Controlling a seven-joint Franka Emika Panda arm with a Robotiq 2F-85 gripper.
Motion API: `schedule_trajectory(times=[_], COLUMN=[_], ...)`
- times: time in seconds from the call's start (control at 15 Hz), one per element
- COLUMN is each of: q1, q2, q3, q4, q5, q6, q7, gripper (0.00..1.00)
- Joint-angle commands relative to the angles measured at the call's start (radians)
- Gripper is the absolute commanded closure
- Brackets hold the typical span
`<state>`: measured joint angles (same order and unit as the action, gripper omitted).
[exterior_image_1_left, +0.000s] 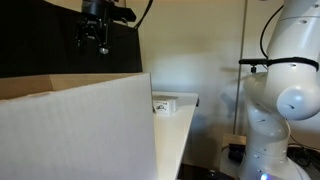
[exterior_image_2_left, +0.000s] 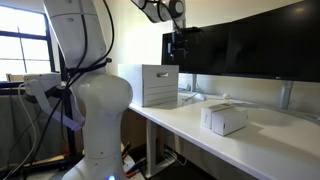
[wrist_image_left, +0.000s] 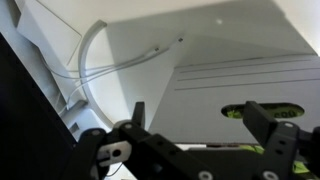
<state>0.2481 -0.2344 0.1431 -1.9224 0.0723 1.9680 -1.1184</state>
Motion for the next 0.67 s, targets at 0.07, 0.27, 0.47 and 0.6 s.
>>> schedule_trajectory(times=[0.07,0.27,0.47,0.6], q1=[0.027,0.034,0.046,0.059], q2=[0.128,0.216,0.298,0.339], q3=[0.053,0.084,0.120,0.146], q4=[0.148,0.261,0.372,0.435], q5=[-0.023,-0.054,-0.092,-0.104], q6=[-0.042,-0.072,-0.125,-0.168], q7=[0.002,-0.005,-0.010,-0.022], gripper=[0.00,0.00,0.00,0.00])
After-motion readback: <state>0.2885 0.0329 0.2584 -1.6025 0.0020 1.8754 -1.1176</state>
